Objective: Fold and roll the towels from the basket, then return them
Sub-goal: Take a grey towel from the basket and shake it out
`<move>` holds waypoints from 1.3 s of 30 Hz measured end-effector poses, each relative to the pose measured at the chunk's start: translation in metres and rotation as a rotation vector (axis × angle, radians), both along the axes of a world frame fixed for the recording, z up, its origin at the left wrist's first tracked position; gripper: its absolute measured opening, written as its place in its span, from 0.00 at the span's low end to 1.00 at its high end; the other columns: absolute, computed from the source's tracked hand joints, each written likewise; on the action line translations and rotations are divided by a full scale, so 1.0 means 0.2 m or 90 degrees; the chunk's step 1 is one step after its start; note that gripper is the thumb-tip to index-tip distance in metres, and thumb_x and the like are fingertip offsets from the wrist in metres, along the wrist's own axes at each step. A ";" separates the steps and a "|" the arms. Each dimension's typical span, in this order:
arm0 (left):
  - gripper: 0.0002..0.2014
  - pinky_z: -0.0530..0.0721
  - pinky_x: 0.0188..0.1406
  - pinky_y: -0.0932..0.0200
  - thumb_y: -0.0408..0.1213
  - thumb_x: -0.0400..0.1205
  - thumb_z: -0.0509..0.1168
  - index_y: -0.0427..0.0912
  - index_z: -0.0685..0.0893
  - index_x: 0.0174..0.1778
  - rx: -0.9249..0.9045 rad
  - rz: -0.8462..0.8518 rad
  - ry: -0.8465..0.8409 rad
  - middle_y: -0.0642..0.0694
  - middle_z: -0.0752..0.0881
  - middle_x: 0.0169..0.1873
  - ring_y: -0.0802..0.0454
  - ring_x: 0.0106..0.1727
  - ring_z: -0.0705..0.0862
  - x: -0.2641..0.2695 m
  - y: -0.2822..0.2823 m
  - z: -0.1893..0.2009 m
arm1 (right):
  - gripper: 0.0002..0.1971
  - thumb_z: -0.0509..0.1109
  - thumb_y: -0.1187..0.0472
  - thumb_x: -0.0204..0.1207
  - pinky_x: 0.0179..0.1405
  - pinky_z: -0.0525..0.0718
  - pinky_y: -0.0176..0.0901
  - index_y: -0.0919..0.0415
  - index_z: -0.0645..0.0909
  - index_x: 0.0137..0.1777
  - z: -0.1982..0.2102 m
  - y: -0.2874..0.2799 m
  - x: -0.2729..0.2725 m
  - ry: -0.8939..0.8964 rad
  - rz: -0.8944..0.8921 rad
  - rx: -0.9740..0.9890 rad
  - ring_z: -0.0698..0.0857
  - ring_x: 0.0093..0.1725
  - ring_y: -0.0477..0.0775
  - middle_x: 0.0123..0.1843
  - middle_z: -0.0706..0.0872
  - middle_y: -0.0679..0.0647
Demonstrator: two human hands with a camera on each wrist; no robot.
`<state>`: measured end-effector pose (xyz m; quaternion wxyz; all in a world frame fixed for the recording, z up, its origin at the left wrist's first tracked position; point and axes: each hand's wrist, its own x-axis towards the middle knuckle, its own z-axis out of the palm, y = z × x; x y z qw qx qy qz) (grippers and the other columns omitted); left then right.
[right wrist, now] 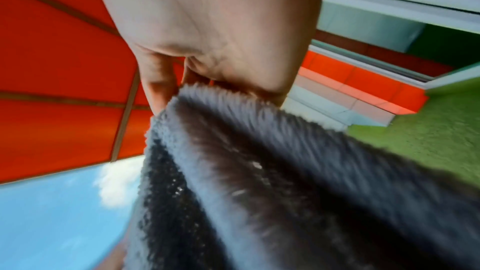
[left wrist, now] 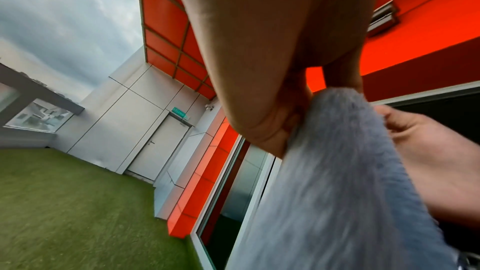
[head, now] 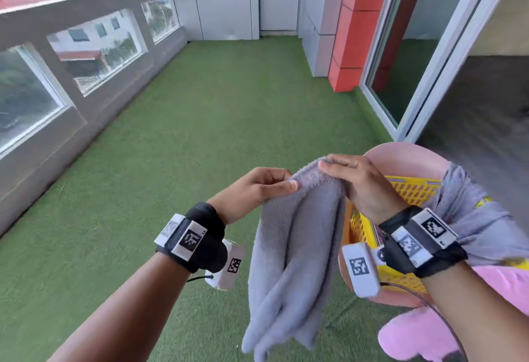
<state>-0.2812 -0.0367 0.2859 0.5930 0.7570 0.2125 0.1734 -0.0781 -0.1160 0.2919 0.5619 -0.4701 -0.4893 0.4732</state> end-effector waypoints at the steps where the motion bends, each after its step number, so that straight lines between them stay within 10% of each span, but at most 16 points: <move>1: 0.20 0.63 0.36 0.42 0.50 0.82 0.66 0.34 0.77 0.39 -0.004 -0.002 0.005 0.42 0.70 0.37 0.45 0.39 0.65 0.00 0.00 -0.01 | 0.09 0.73 0.59 0.66 0.50 0.68 0.51 0.66 0.82 0.38 0.00 0.00 0.02 0.028 -0.044 0.013 0.77 0.43 0.55 0.39 0.80 0.60; 7: 0.14 0.72 0.41 0.50 0.41 0.83 0.66 0.31 0.82 0.42 0.016 0.013 -0.026 0.40 0.81 0.37 0.47 0.38 0.77 0.11 0.01 0.05 | 0.18 0.68 0.51 0.78 0.55 0.77 0.53 0.67 0.85 0.54 -0.11 -0.08 -0.07 -0.101 0.099 -0.051 0.83 0.52 0.55 0.53 0.87 0.59; 13: 0.18 0.72 0.35 0.54 0.45 0.85 0.64 0.33 0.79 0.37 -0.027 0.008 -0.016 0.44 0.79 0.34 0.49 0.36 0.76 0.14 -0.02 0.00 | 0.08 0.74 0.59 0.67 0.52 0.69 0.51 0.65 0.82 0.38 0.00 -0.04 0.09 0.112 -0.109 0.012 0.76 0.44 0.56 0.39 0.80 0.60; 18: 0.25 0.71 0.33 0.43 0.49 0.83 0.66 0.24 0.78 0.42 0.007 0.036 -0.027 0.37 0.79 0.35 0.44 0.36 0.73 0.21 0.01 0.06 | 0.14 0.70 0.53 0.76 0.53 0.77 0.50 0.65 0.87 0.49 -0.06 -0.07 -0.01 -0.093 0.032 -0.056 0.84 0.50 0.54 0.48 0.88 0.59; 23: 0.19 0.80 0.40 0.54 0.46 0.86 0.61 0.31 0.86 0.45 -0.022 0.040 -0.026 0.38 0.88 0.41 0.47 0.40 0.85 0.18 -0.02 0.03 | 0.14 0.77 0.57 0.64 0.53 0.70 0.53 0.67 0.82 0.42 0.01 -0.02 0.19 0.172 -0.171 0.008 0.78 0.46 0.58 0.42 0.81 0.64; 29: 0.23 0.73 0.38 0.47 0.47 0.84 0.64 0.25 0.81 0.41 0.000 0.047 -0.064 0.38 0.82 0.35 0.45 0.36 0.77 0.24 0.01 0.08 | 0.22 0.70 0.51 0.76 0.54 0.75 0.52 0.77 0.80 0.49 -0.06 -0.04 0.00 -0.076 0.049 -0.080 0.81 0.49 0.57 0.48 0.85 0.65; 34: 0.31 0.69 0.38 0.44 0.53 0.84 0.63 0.20 0.73 0.43 0.032 0.033 -0.028 0.39 0.77 0.37 0.44 0.38 0.73 0.16 0.02 0.07 | 0.07 0.70 0.63 0.73 0.51 0.75 0.50 0.66 0.86 0.39 0.10 -0.05 0.19 0.142 -0.099 0.010 0.83 0.43 0.54 0.40 0.87 0.58; 39: 0.30 0.68 0.27 0.33 0.55 0.81 0.65 0.25 0.72 0.38 0.071 0.041 -0.019 0.42 0.73 0.34 0.45 0.34 0.68 0.22 0.01 0.13 | 0.18 0.71 0.54 0.77 0.53 0.79 0.49 0.73 0.83 0.52 -0.02 -0.08 0.01 -0.096 0.059 -0.081 0.84 0.50 0.55 0.50 0.88 0.62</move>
